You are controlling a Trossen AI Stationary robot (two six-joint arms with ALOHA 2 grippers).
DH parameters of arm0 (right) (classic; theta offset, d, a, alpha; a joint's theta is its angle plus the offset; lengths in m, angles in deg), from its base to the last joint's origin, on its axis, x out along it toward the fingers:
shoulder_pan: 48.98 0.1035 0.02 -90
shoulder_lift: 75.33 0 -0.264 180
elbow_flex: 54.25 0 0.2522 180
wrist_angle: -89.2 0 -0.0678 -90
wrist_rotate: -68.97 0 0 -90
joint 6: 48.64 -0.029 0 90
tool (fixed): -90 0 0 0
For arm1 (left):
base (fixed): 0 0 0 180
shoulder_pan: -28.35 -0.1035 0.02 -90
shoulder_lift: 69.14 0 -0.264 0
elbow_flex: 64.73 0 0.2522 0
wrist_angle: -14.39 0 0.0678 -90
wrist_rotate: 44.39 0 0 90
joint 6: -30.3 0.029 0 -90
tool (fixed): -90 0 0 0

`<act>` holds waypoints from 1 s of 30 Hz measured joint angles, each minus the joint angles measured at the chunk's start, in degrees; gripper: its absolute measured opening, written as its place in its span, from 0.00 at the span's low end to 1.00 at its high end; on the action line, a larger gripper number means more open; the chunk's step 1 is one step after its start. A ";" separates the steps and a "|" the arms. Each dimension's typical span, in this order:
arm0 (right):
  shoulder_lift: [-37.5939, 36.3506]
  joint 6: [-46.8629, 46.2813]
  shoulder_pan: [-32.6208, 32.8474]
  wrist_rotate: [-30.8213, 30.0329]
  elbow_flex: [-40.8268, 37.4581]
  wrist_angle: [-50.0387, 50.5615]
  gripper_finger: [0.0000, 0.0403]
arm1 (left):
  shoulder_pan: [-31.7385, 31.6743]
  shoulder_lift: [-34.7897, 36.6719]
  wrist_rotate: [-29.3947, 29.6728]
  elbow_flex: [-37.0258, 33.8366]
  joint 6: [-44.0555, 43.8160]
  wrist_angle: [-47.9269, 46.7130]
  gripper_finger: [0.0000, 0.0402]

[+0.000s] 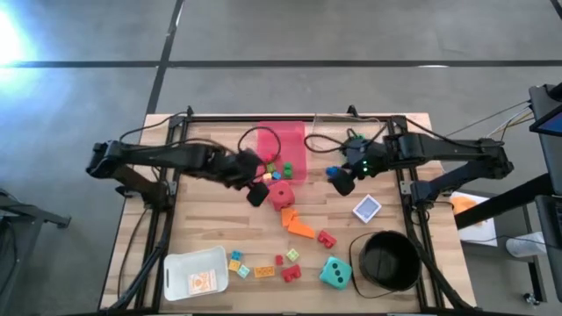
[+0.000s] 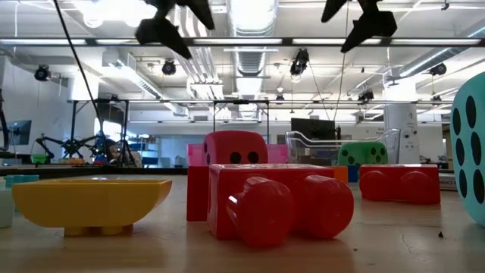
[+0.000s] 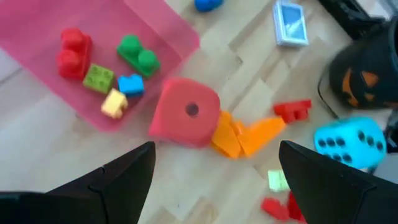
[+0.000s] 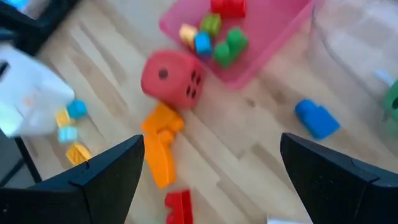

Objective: Pick & Place Toys
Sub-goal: Put the red dice into the transparent bin

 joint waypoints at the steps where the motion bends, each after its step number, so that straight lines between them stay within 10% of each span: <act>1: 0.58 -0.95 0.00 1.42 0.00 0.56 0.91 | 1.14 0.70 0.64 0.00 -0.79 -0.63 0.86; 17: 12.67 -15.97 0.42 4.13 2.18 -6.80 0.91 | 11.27 5.74 10.65 -0.96 -2.35 -12.92 0.86; 30: 31.26 -18.75 0.86 0.31 18.28 -7.29 0.91 | 14.11 23.24 8.46 -15.69 -2.91 -9.37 0.86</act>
